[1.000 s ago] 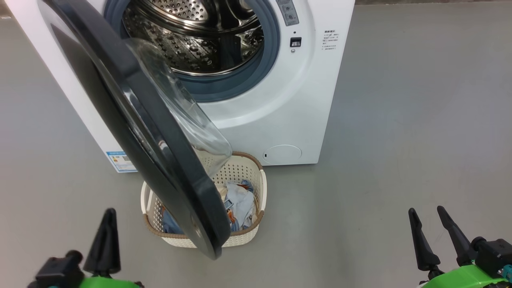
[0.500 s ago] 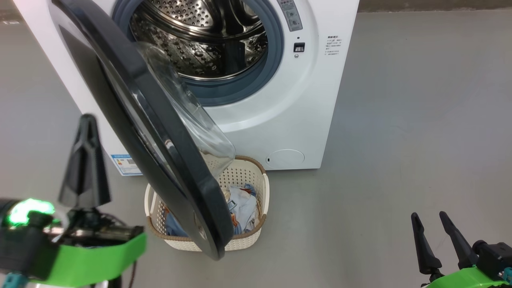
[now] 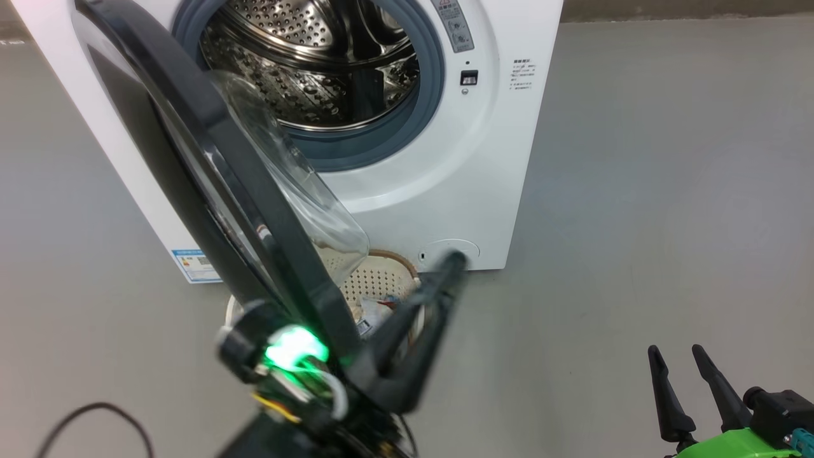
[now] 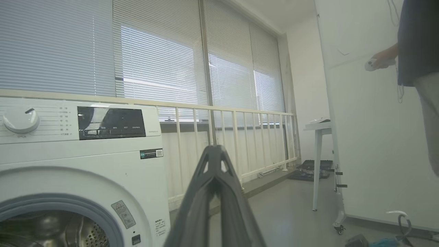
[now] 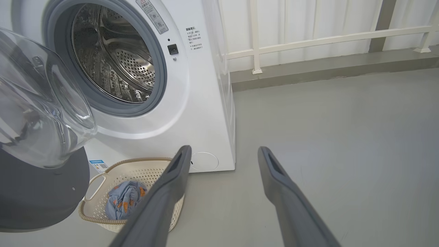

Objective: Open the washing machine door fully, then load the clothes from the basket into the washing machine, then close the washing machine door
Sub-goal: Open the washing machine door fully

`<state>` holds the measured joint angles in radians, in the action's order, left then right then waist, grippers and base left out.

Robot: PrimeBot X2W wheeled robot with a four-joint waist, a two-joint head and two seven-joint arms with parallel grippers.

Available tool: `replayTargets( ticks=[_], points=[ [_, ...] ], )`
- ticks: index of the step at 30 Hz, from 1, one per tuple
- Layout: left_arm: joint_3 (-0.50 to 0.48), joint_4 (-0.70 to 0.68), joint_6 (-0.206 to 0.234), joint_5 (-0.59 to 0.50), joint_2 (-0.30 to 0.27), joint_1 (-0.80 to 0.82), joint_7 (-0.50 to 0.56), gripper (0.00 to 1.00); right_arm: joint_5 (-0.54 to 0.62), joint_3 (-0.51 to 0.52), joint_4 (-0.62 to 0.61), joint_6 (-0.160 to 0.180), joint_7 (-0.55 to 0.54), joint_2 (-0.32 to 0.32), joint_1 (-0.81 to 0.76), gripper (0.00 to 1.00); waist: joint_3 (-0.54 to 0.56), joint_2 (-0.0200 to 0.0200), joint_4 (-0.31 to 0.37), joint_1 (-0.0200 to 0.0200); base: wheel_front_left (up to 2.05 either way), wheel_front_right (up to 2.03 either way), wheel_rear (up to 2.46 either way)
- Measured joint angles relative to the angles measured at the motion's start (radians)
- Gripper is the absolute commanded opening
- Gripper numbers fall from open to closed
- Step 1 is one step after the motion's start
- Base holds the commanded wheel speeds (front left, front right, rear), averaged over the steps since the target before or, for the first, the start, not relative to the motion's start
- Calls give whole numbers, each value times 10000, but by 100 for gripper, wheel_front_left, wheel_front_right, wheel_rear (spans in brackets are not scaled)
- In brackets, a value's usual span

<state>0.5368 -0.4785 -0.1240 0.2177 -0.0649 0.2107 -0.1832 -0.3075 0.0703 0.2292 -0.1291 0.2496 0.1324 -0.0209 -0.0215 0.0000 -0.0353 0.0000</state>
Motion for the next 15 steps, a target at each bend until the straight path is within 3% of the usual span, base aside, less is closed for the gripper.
replayTargets(
  ticks=[7,15],
  points=[
    [1582,1174,-40,81,27,-8,247,0,-23,2,238,0,0,8,21,100,-141,0,-15,0,0,0,0],
    [1701,2439,-40,86,-63,-58,186,0,-27,50,339,0,0,46,61,100,-309,0,-50,0,0,0,0]
  ],
)
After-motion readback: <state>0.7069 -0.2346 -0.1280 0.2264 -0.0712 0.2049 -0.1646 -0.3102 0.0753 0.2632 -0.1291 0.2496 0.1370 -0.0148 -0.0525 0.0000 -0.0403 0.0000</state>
